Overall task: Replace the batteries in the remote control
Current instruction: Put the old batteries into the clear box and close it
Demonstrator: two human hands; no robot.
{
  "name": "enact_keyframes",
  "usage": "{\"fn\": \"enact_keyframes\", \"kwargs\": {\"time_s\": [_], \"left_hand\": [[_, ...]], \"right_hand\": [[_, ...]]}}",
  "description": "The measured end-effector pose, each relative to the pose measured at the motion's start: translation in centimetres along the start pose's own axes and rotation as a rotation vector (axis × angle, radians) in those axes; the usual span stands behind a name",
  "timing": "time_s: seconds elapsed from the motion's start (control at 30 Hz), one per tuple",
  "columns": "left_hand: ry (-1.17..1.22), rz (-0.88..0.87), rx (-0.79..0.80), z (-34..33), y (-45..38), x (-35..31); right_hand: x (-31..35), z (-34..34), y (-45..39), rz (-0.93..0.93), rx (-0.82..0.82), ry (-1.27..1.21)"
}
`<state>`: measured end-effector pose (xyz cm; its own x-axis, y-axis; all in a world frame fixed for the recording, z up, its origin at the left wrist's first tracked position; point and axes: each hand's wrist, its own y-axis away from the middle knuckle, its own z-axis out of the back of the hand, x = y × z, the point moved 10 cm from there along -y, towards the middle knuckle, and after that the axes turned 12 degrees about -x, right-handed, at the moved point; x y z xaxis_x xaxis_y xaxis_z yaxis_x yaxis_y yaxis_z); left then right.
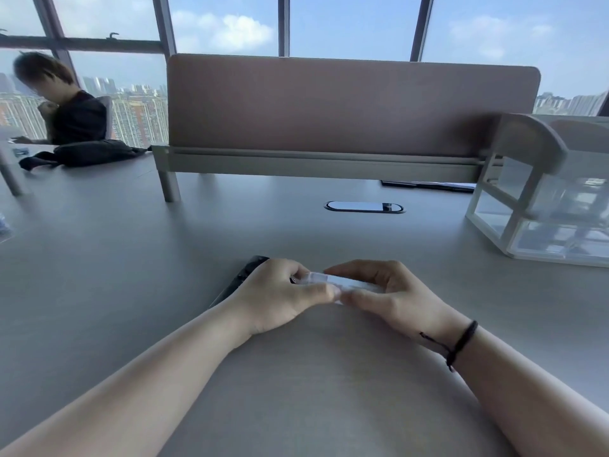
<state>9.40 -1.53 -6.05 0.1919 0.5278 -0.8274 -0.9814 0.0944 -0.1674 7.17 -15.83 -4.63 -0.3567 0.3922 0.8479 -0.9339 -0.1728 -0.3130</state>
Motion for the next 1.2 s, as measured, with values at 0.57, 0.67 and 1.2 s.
{"fn": "enact_keyframes", "kwargs": {"time_s": [0.57,0.67,1.2], "left_hand": [[0.324,0.154,0.103,-0.6,0.3,0.4],[0.321,0.137,0.106,-0.5,0.1,0.7],[-0.088,-0.213,0.077,-0.8,1.6,-2.4]], "right_hand": [[1.0,0.2,0.4,0.105,-0.017,0.229],[0.8,0.5,0.3,0.084,-0.05,0.157],[-4.7,3.0,-0.4,-0.389,-0.479,-0.482]]}}
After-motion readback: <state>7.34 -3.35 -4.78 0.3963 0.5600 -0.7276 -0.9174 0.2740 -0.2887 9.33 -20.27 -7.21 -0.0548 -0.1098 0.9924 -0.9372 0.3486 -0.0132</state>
